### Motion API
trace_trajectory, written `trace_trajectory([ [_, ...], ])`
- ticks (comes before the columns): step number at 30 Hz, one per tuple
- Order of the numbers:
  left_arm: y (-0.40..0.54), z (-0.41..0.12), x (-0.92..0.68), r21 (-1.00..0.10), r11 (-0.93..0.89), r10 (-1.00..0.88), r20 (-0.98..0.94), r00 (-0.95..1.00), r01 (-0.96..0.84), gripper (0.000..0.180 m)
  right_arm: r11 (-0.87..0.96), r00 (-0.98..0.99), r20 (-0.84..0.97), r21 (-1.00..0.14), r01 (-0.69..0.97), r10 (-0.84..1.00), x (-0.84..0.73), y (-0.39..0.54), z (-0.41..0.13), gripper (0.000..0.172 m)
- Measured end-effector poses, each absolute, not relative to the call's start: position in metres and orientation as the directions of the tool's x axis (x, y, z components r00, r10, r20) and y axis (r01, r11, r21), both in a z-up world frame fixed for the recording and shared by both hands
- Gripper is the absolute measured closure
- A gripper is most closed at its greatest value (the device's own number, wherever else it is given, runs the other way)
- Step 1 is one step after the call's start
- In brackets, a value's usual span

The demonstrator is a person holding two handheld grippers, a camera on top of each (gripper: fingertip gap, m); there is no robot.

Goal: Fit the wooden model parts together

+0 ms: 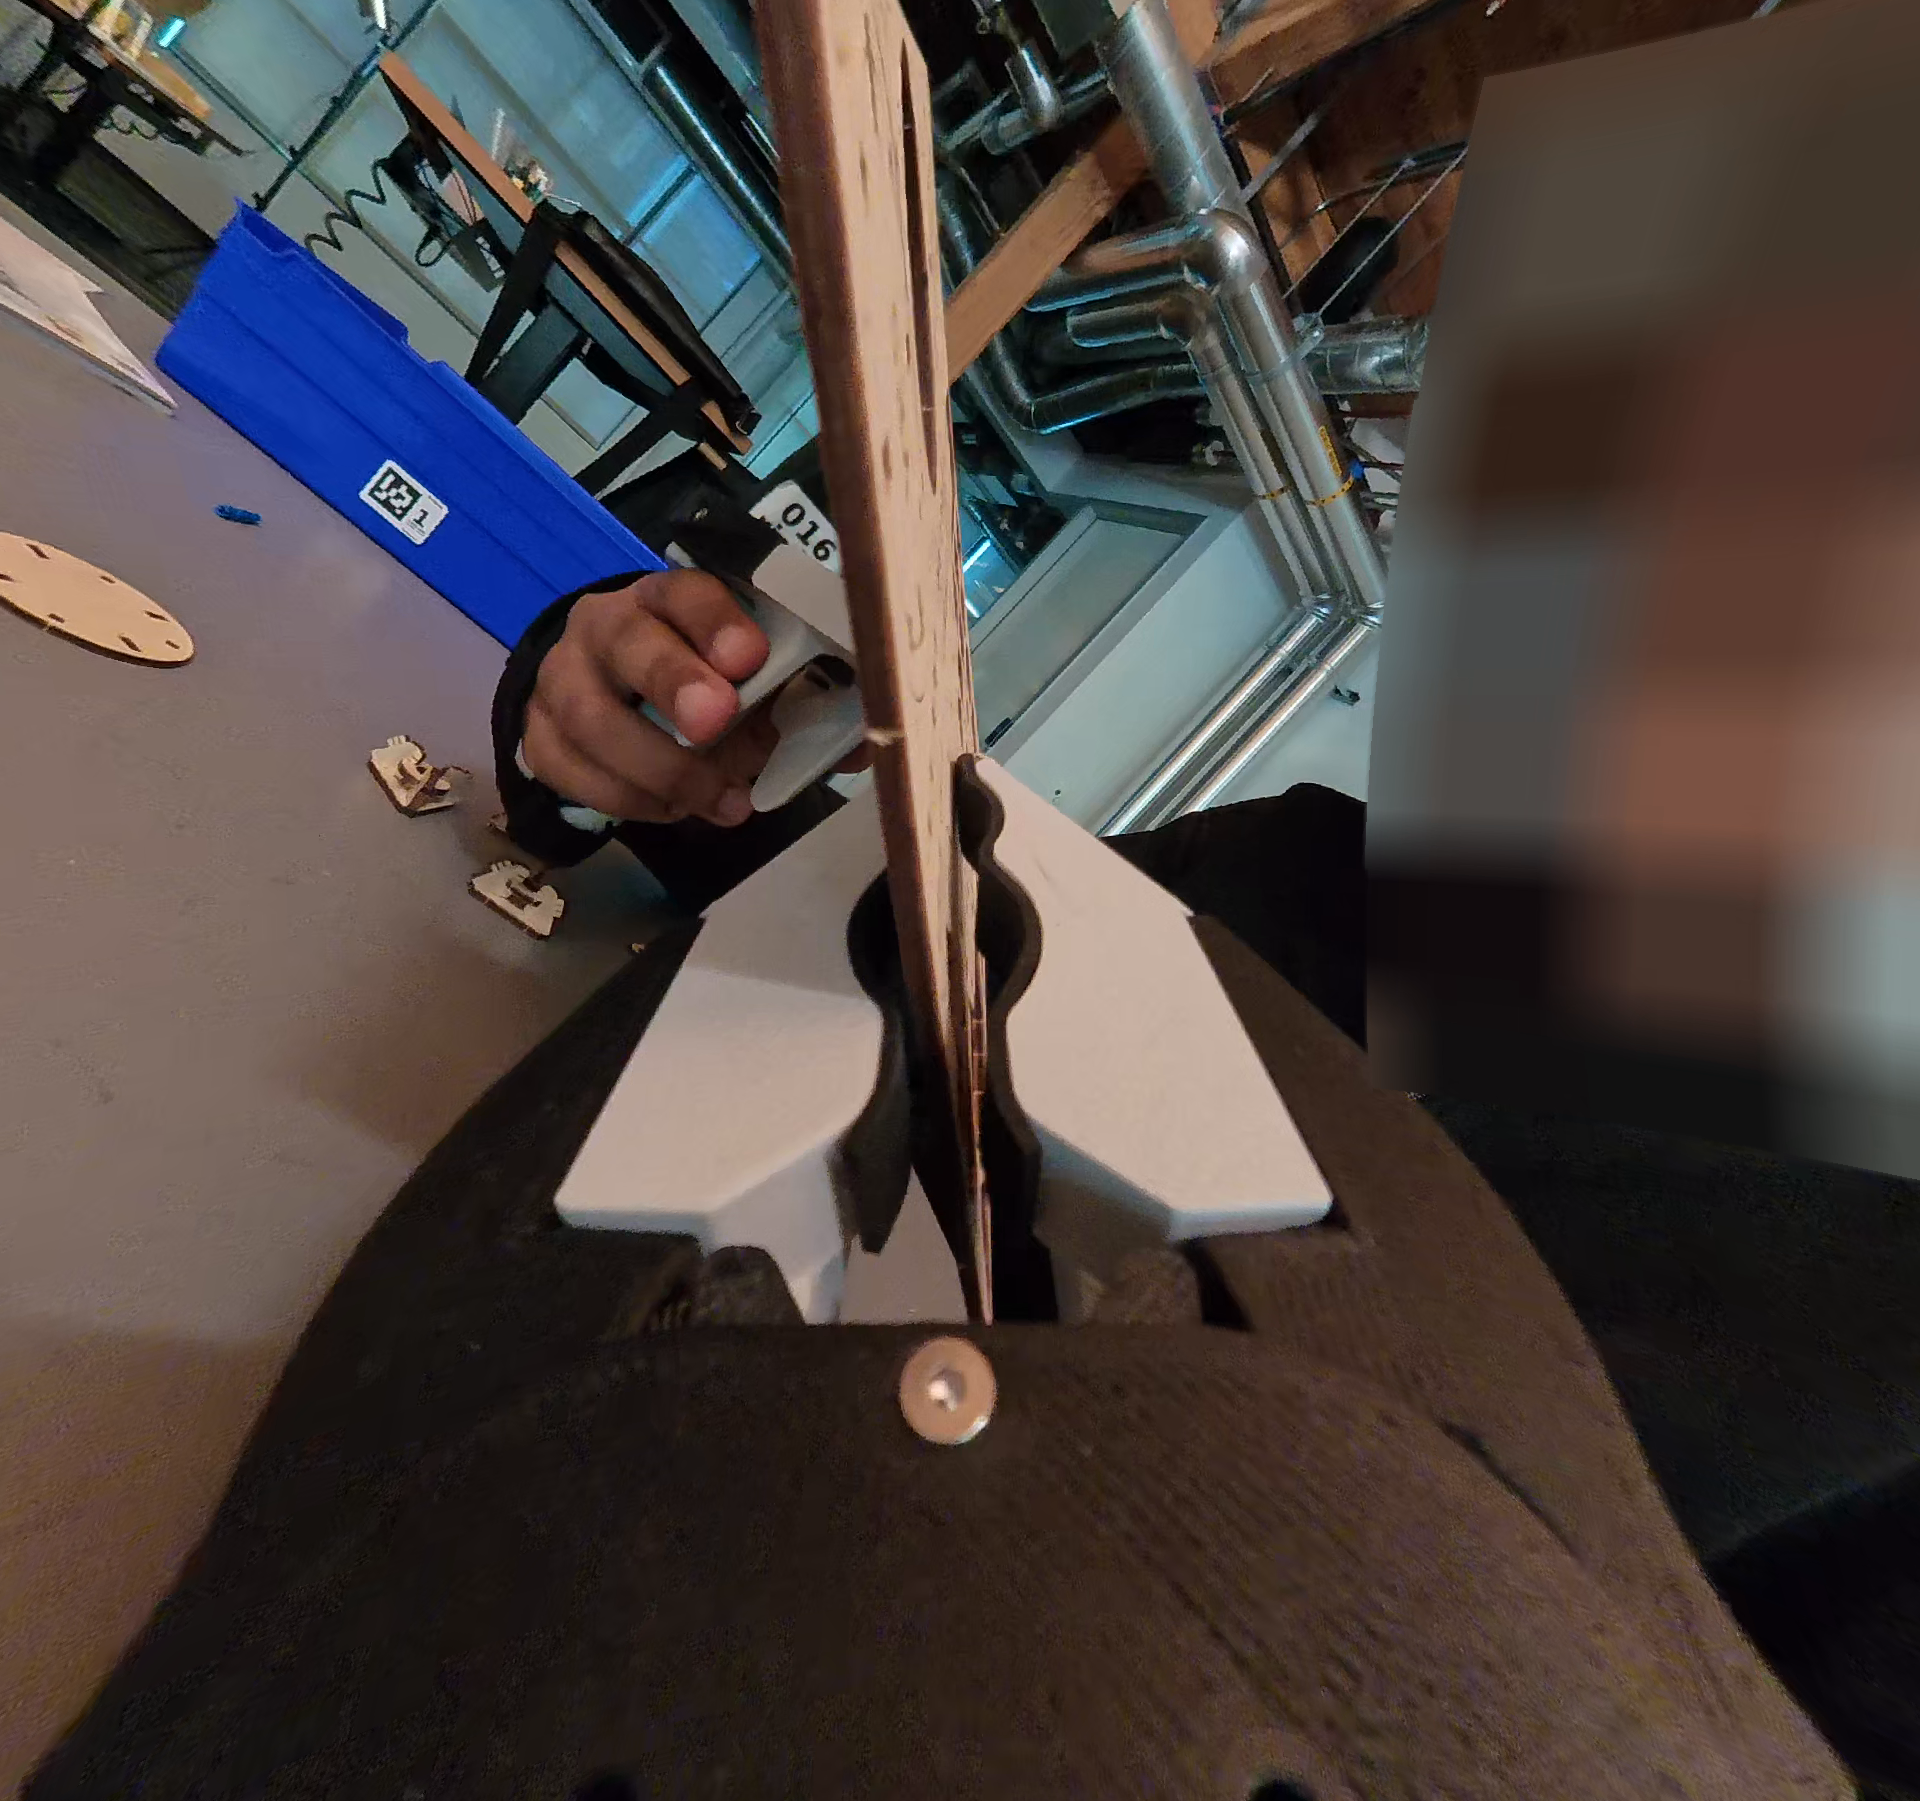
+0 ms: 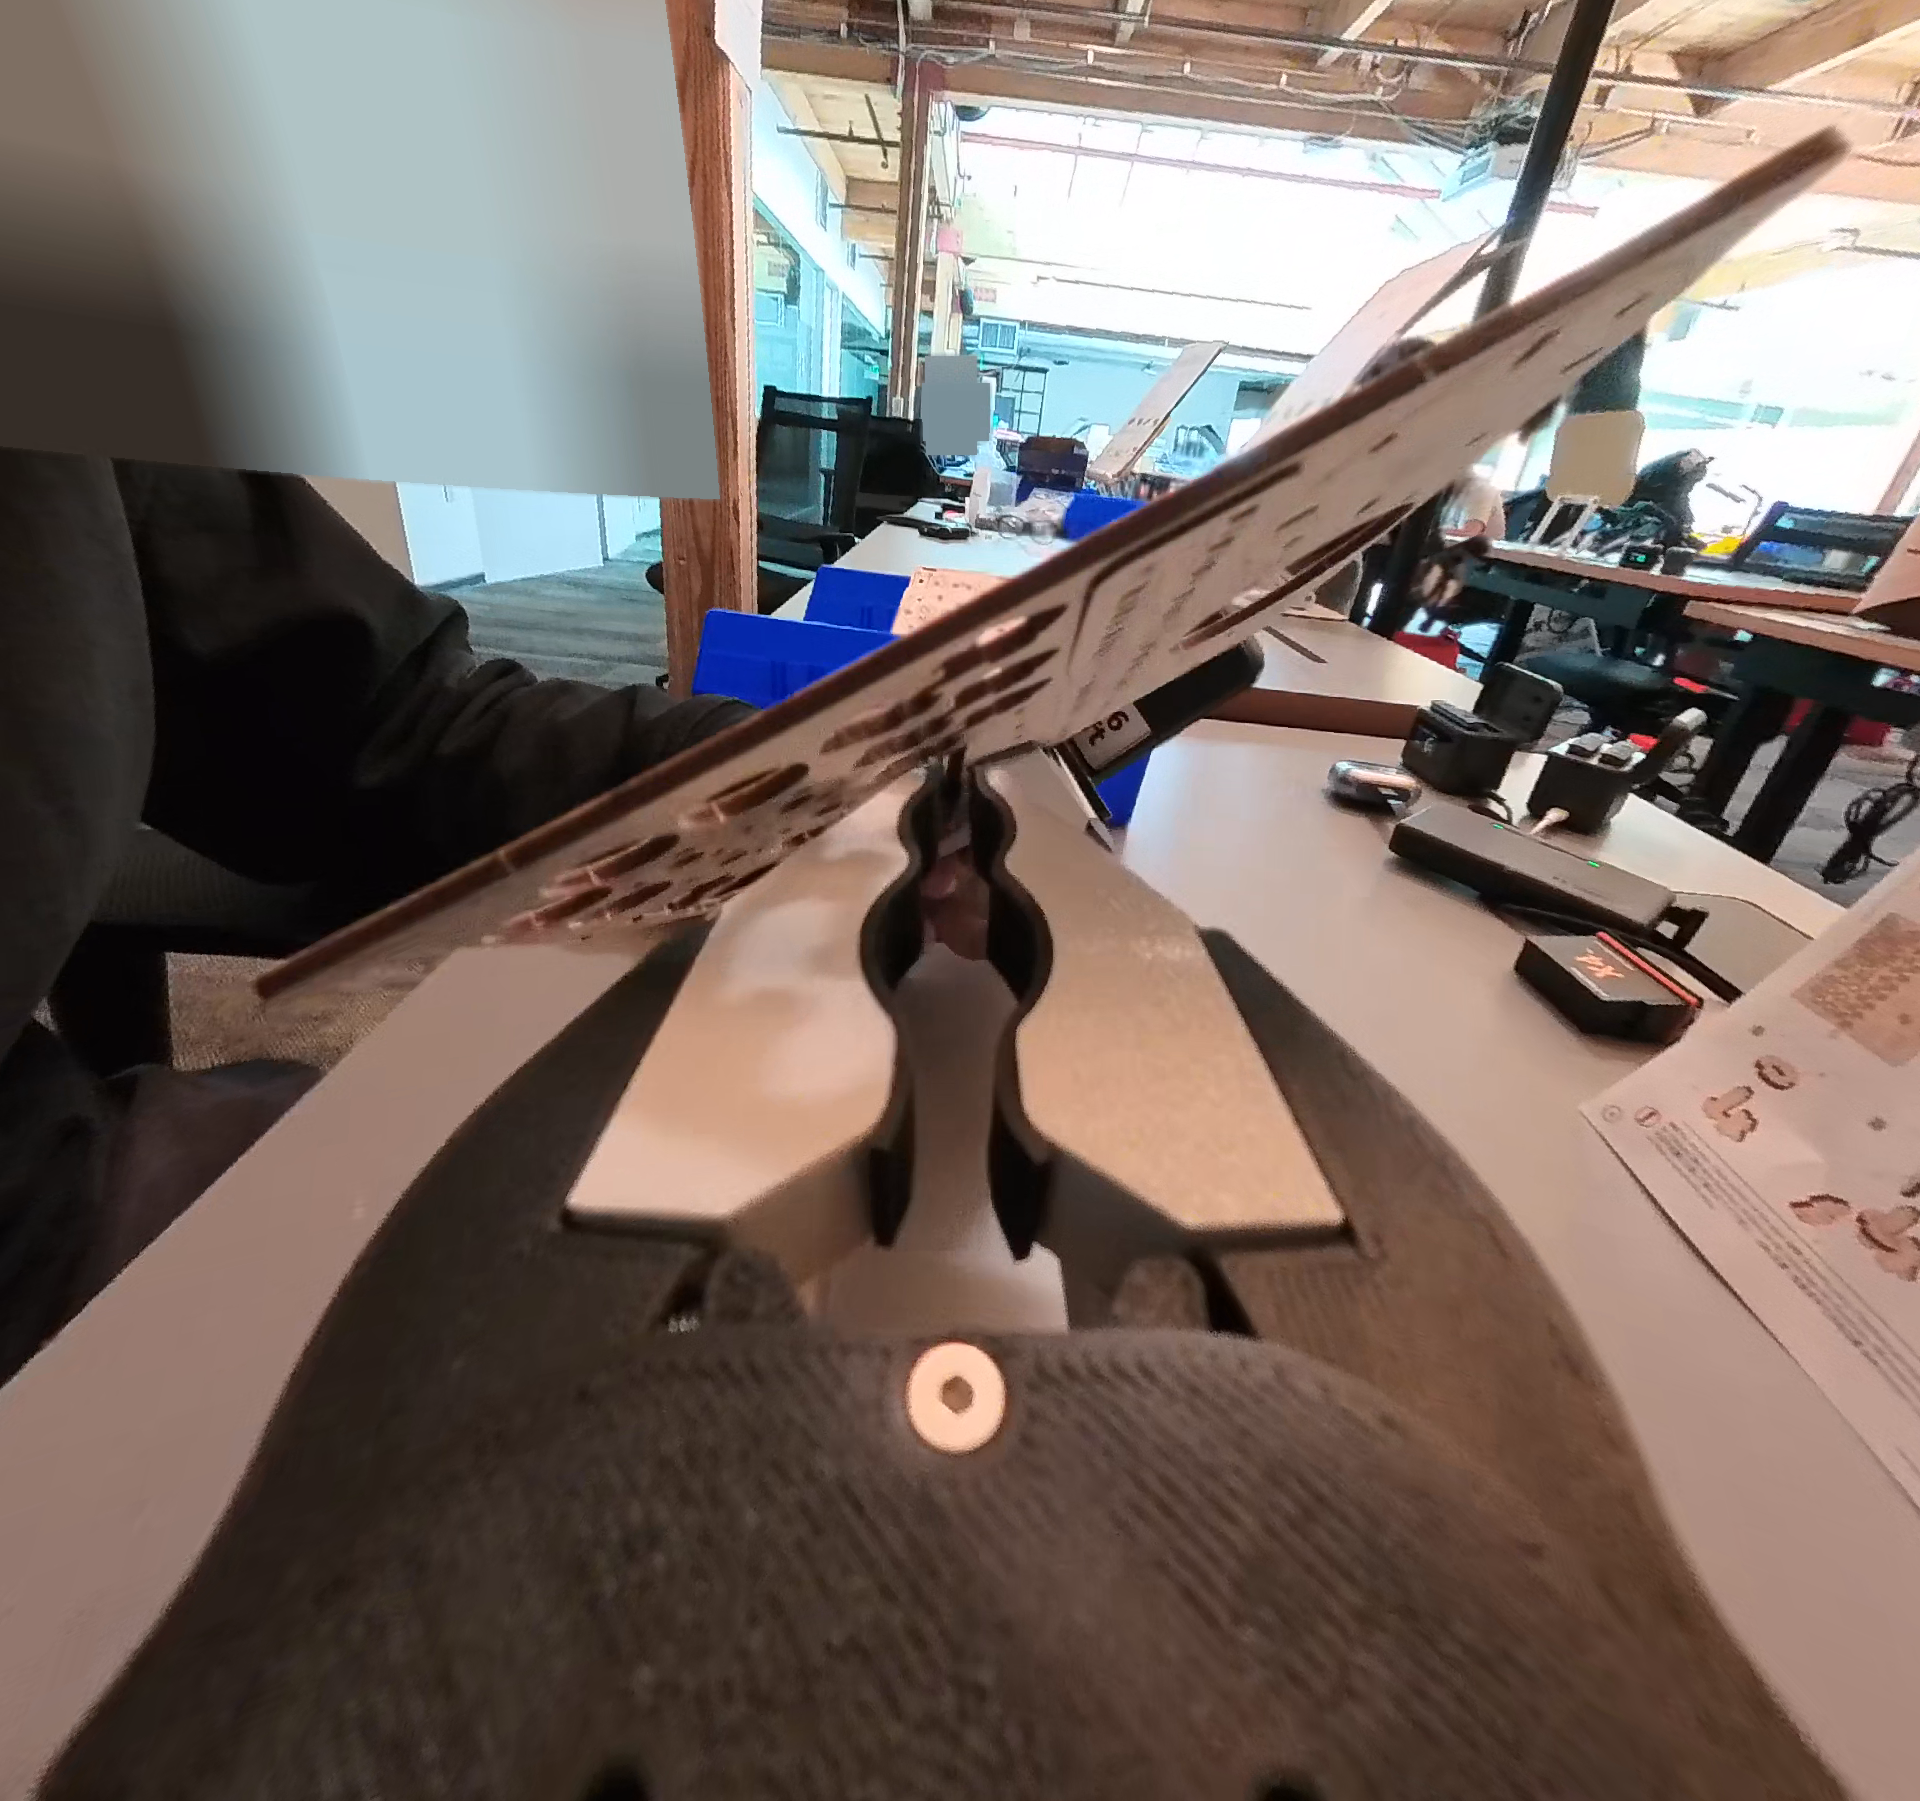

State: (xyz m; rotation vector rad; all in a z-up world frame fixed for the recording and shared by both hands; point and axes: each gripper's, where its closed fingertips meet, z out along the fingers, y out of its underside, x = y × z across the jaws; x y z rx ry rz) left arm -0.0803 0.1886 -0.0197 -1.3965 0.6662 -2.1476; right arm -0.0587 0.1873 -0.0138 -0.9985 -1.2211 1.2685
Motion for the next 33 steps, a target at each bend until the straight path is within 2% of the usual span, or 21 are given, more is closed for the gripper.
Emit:
trace_trajectory([
  [13, 0.189, -0.016, -0.083, -0.626, -0.764, -0.633, 0.684, -0.361, 0.153, 0.179, -0.007, -0.137, 0.019, -0.982, -0.188, 0.99, -0.061, 0.184, -0.008, 0.171],
  [19, 0.194, -0.023, -0.084, -0.687, -0.713, -0.696, 0.671, -0.256, 0.138, 0.18, 0.053, -0.076, 0.056, -0.997, -0.049, 0.995, -0.065, 0.19, -0.019, 0.171],
  [23, 0.183, -0.023, -0.079, -0.729, -0.679, -0.721, 0.641, -0.262, 0.085, 0.18, 0.102, -0.103, 0.097, -0.994, 0.041, 0.99, -0.062, 0.183, -0.026, 0.171],
  [27, 0.162, -0.012, -0.077, -0.671, -0.741, -0.614, 0.654, -0.443, 0.036, 0.179, 0.134, -0.202, 0.125, -0.99, 0.032, 0.971, -0.059, 0.163, -0.024, 0.17],
  [30, 0.144, -0.002, -0.076, -0.619, -0.785, -0.487, 0.647, -0.586, -0.031, 0.179, 0.102, -0.316, 0.113, -0.993, -0.051, 0.942, -0.059, 0.138, -0.009, 0.168],
  [33, 0.13, -0.001, -0.071, -0.59, -0.8, -0.393, 0.654, -0.647, -0.111, 0.18, 0.074, -0.399, 0.109, -0.992, -0.102, 0.91, -0.056, 0.121, 0.001, 0.168],
])
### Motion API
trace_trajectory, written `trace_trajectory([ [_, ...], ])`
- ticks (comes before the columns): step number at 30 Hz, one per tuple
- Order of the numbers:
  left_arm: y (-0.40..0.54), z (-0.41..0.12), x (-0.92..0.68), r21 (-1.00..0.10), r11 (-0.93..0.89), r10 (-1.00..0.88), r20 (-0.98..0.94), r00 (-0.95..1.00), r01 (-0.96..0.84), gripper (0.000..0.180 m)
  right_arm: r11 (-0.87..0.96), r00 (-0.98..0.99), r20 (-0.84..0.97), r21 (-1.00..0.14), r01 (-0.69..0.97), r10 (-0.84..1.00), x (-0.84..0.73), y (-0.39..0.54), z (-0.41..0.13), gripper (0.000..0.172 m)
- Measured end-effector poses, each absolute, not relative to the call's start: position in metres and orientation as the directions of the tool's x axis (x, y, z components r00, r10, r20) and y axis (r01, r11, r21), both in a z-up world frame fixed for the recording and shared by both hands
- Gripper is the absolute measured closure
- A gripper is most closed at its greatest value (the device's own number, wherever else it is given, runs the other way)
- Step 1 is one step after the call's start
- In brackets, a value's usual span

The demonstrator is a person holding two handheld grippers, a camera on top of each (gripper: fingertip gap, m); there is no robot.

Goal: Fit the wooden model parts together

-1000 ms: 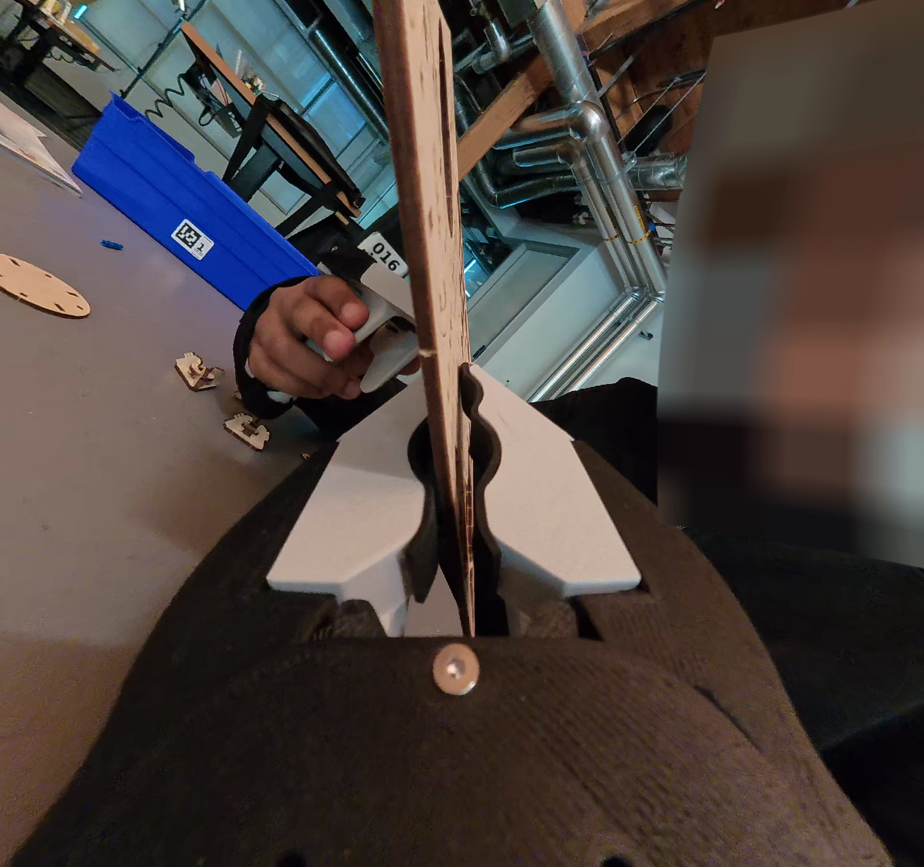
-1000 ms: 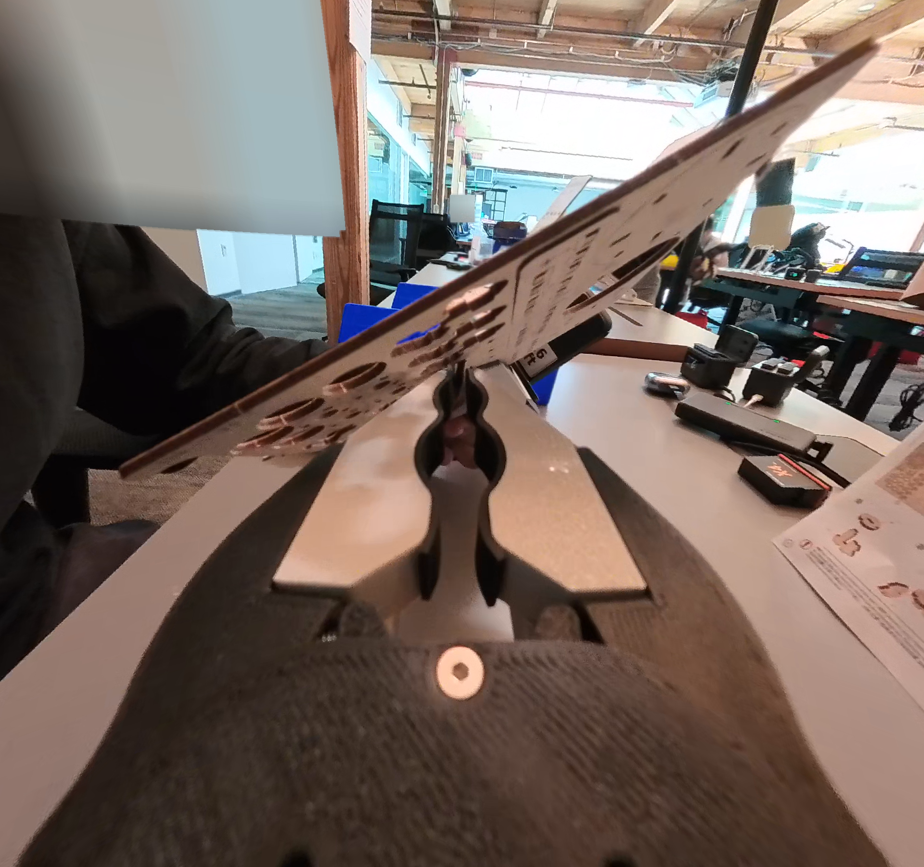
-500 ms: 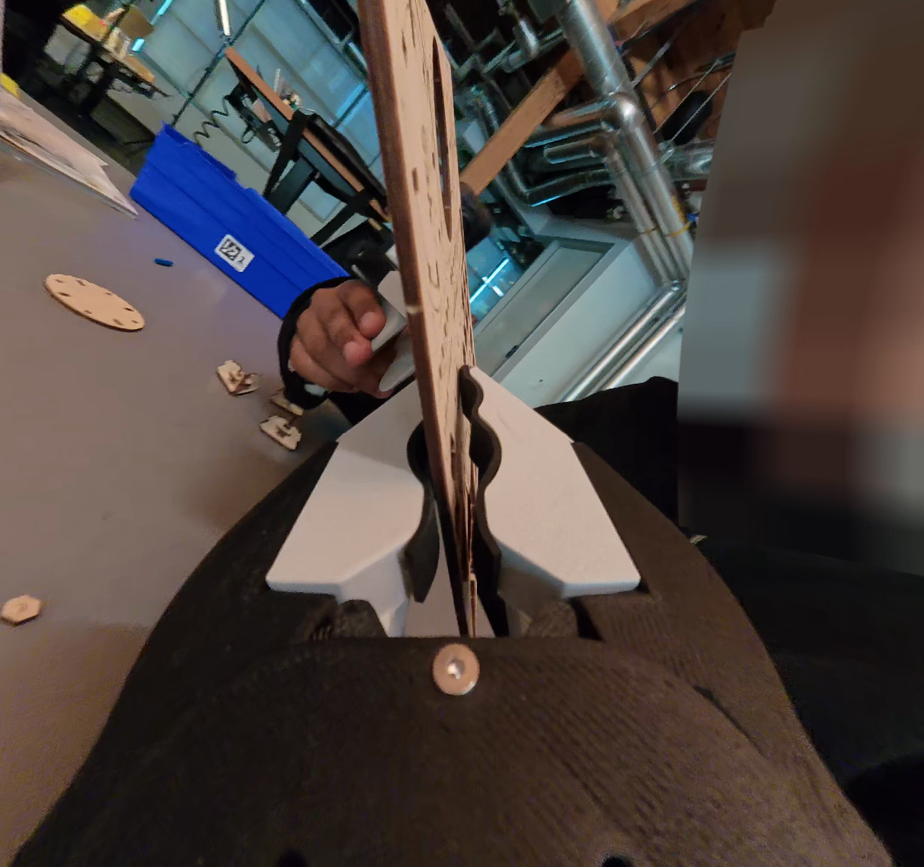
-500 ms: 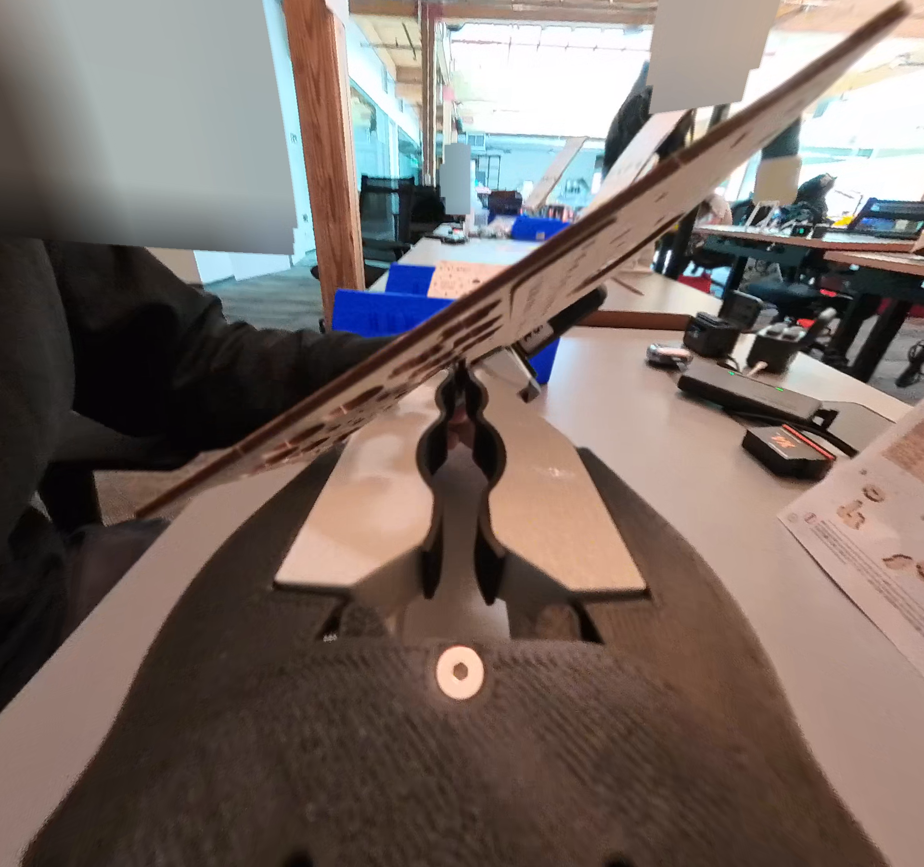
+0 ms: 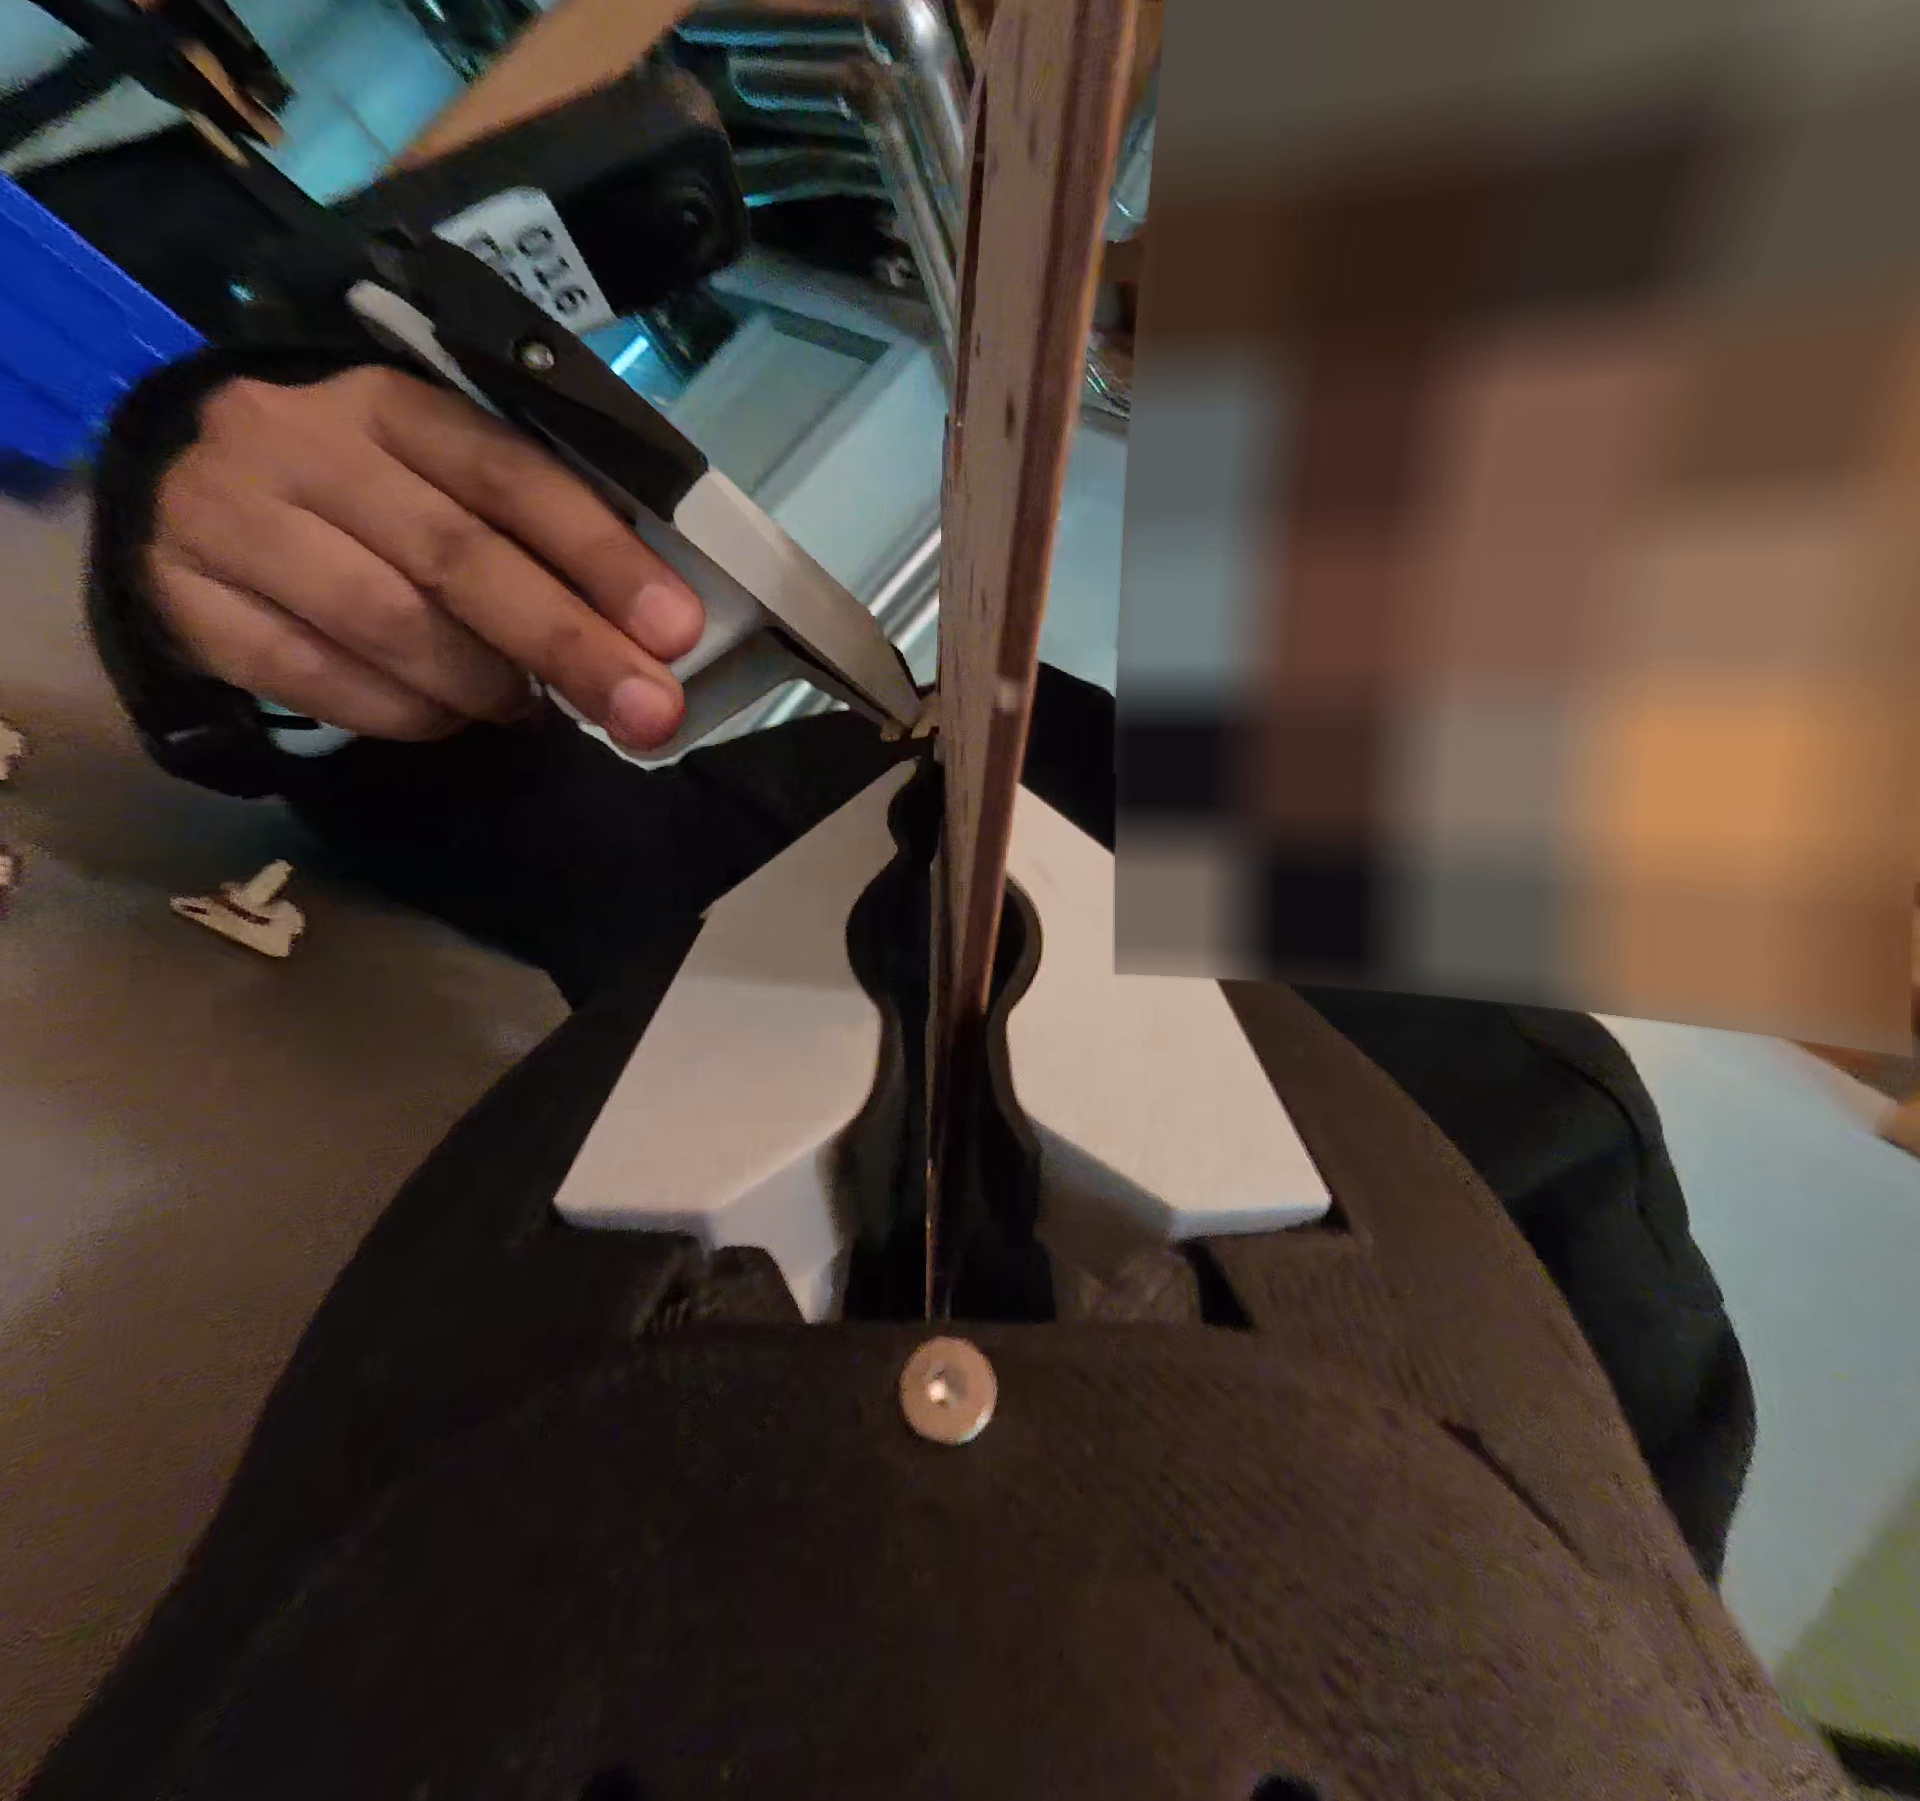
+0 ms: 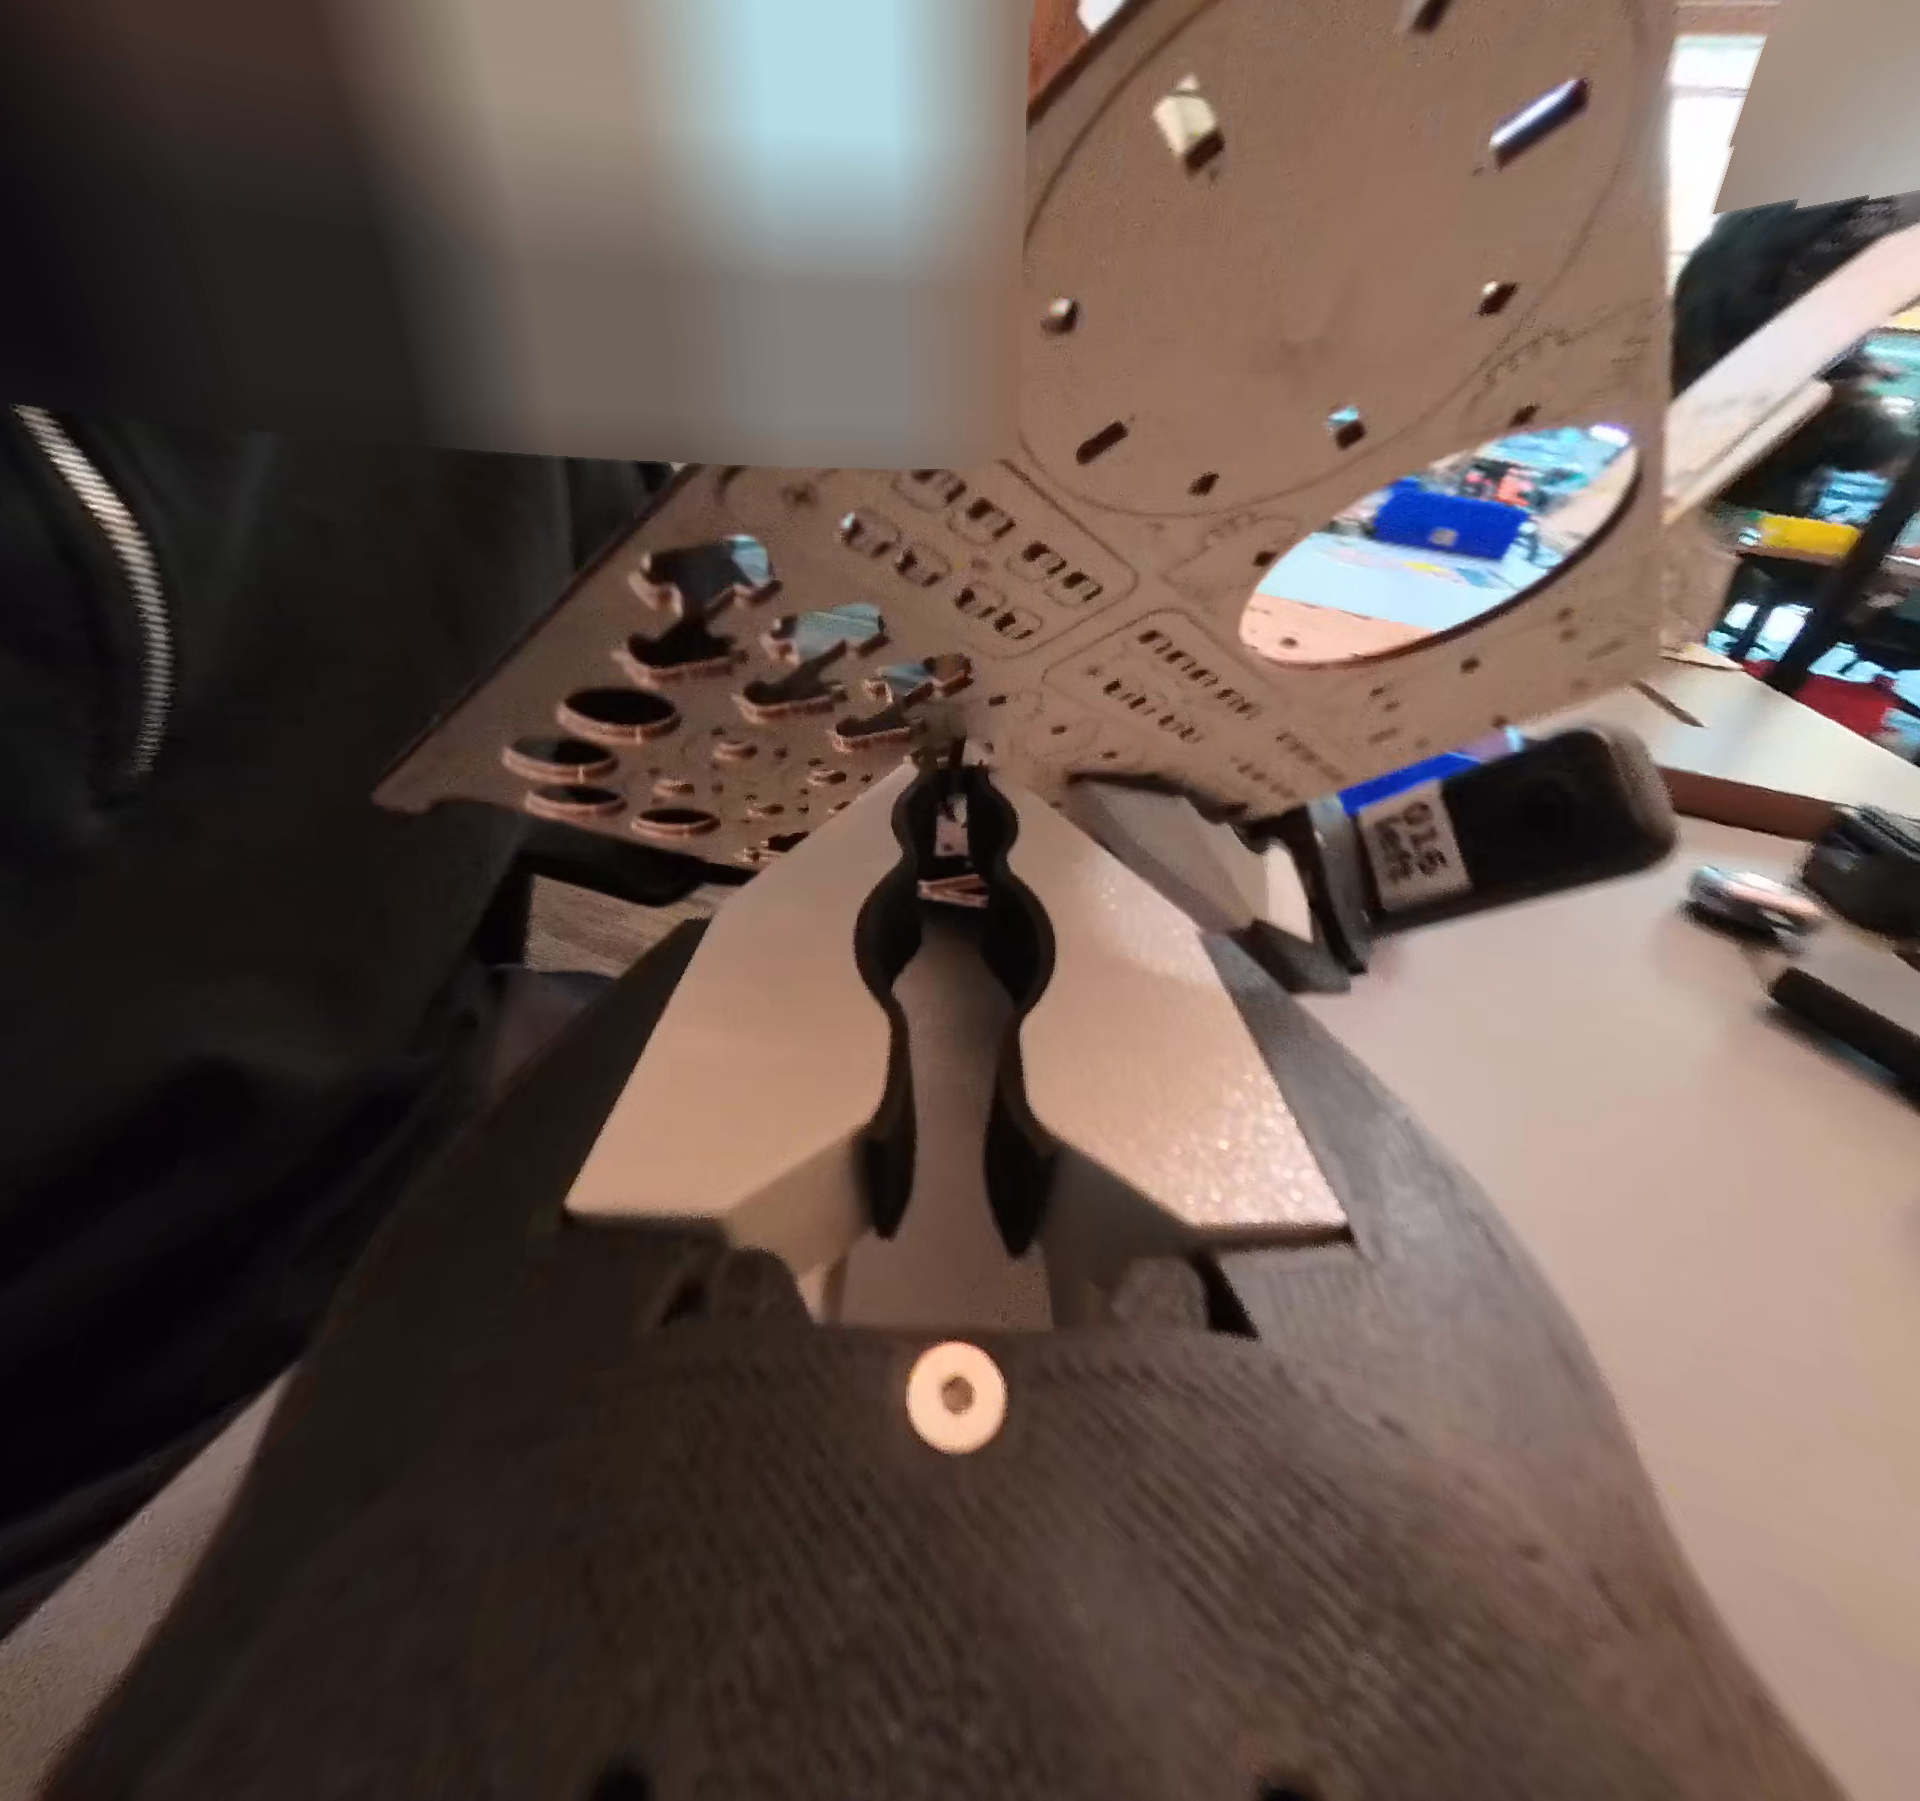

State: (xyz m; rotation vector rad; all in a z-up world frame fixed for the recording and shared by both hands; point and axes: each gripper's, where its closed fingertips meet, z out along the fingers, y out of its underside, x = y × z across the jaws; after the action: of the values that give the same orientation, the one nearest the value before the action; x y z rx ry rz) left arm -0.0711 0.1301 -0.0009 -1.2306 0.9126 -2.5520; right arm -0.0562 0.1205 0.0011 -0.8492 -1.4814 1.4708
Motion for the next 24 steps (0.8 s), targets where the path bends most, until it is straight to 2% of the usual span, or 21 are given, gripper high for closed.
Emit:
trace_trajectory([
  [3, 0.112, -0.006, -0.067, -0.645, -0.744, -0.403, 0.644, -0.65, -0.177, 0.18, -0.001, -0.499, 0.06, -0.993, -0.122, 0.864, -0.049, 0.109, 0.006, 0.168],
  [5, 0.112, -0.004, -0.07, -0.669, -0.727, -0.437, 0.627, -0.645, -0.158, 0.18, -0.007, -0.525, 0.066, -0.991, -0.136, 0.849, -0.048, 0.105, 0.008, 0.168],
  [9, 0.13, -0.002, -0.073, -0.666, -0.743, -0.496, 0.62, -0.608, -0.073, 0.18, 0.138, -0.348, 0.201, -0.971, -0.196, 0.916, -0.054, 0.122, 0.013, 0.168],
  [11, 0.14, 0.001, -0.073, -0.661, -0.75, -0.528, 0.606, -0.595, -0.007, 0.178, 0.143, -0.275, 0.203, -0.964, -0.224, 0.94, -0.053, 0.133, 0.017, 0.168],
  [14, 0.148, 0.003, -0.078, -0.64, -0.767, -0.532, 0.604, -0.594, 0.036, 0.178, 0.099, -0.147, 0.146, -0.952, -0.291, 0.978, -0.05, 0.159, 0.026, 0.154],
  [20, 0.147, 0.001, -0.076, -0.605, -0.796, -0.474, 0.618, -0.628, 0.005, 0.18, 0.046, -0.147, 0.099, -0.944, -0.326, 0.984, -0.051, 0.162, 0.028, 0.142],
  [22, 0.146, 0.001, -0.075, -0.601, -0.799, -0.466, 0.62, -0.631, -0.001, 0.18, 0.047, -0.168, 0.103, -0.95, -0.31, 0.98, -0.056, 0.156, 0.025, 0.148],
  [24, 0.145, 0.0, -0.074, -0.604, -0.797, -0.464, 0.623, -0.63, -0.011, 0.18, 0.054, -0.178, 0.114, -0.949, -0.311, 0.977, -0.058, 0.153, 0.024, 0.167],
])
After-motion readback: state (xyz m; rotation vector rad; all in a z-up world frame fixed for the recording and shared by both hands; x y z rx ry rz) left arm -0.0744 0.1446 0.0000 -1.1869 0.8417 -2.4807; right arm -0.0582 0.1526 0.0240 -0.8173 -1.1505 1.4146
